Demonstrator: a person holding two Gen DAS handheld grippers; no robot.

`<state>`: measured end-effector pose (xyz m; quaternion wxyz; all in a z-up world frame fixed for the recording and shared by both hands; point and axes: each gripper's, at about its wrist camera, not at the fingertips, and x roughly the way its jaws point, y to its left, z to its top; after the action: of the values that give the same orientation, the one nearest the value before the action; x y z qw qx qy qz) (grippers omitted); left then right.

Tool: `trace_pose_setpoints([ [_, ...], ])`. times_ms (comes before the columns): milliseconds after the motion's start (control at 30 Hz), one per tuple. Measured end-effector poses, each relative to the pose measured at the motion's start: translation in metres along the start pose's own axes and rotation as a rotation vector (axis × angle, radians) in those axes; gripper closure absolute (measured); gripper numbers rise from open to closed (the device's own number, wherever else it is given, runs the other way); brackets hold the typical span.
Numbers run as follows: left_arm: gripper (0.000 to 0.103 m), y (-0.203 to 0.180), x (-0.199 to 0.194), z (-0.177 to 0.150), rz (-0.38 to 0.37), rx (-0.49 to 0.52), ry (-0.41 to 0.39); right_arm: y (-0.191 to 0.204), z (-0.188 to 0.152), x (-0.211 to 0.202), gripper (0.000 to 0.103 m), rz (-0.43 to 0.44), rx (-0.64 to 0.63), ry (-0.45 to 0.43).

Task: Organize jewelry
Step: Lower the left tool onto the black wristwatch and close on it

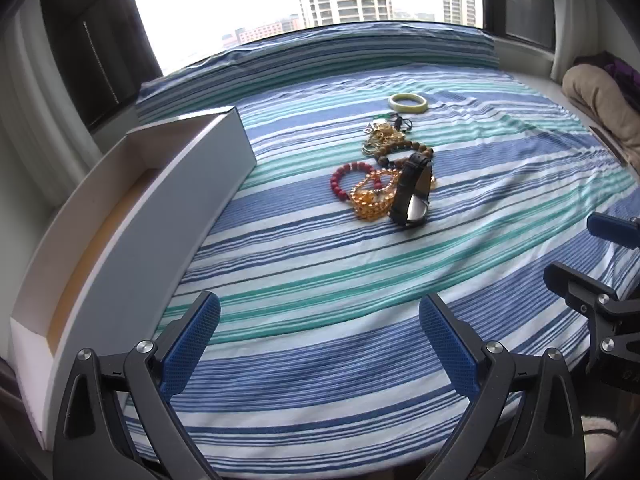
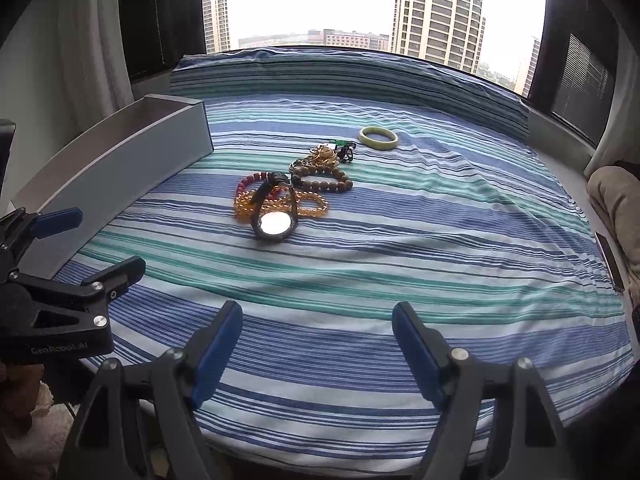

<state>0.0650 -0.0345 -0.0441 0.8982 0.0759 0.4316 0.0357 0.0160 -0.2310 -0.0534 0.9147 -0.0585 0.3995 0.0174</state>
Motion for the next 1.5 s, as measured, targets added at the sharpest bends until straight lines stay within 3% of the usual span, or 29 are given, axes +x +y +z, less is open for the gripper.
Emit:
trace_pose_setpoints([
  [467,0.003,0.000,0.002,0.000,-0.009,0.005,0.003,0.000,-0.001,0.001,0.024,-0.001,0.003,0.010],
  [700,0.003,0.014,0.019,0.018,-0.293,-0.059,-0.007,-0.007,-0.003,0.003,0.024,-0.006,0.028,0.015],
  [800,0.003,-0.003,0.031,0.036,-0.352,0.028,-0.019,-0.012,-0.005,0.005,0.024,-0.003,0.042,0.018],
  [1000,0.003,-0.045,0.071,0.066,-0.357,0.191,-0.039,-0.021,-0.009,0.005,0.024,-0.003,0.062,0.018],
  [1200,0.004,-0.067,0.106,0.082,-0.337,0.263,-0.019,-0.033,-0.014,0.007,0.024,-0.012,0.092,0.028],
  [1333,0.005,-0.072,0.109,0.082,-0.357,0.295,-0.028,-0.039,-0.018,0.011,0.024,-0.012,0.108,0.040],
  [1400,0.009,-0.076,0.108,0.082,-0.354,0.317,-0.042,-0.041,-0.018,0.014,0.024,-0.011,0.114,0.046],
  [1500,0.038,-0.080,0.112,0.083,-0.375,0.331,-0.021,-0.043,-0.018,0.016,0.024,-0.007,0.119,0.048],
])
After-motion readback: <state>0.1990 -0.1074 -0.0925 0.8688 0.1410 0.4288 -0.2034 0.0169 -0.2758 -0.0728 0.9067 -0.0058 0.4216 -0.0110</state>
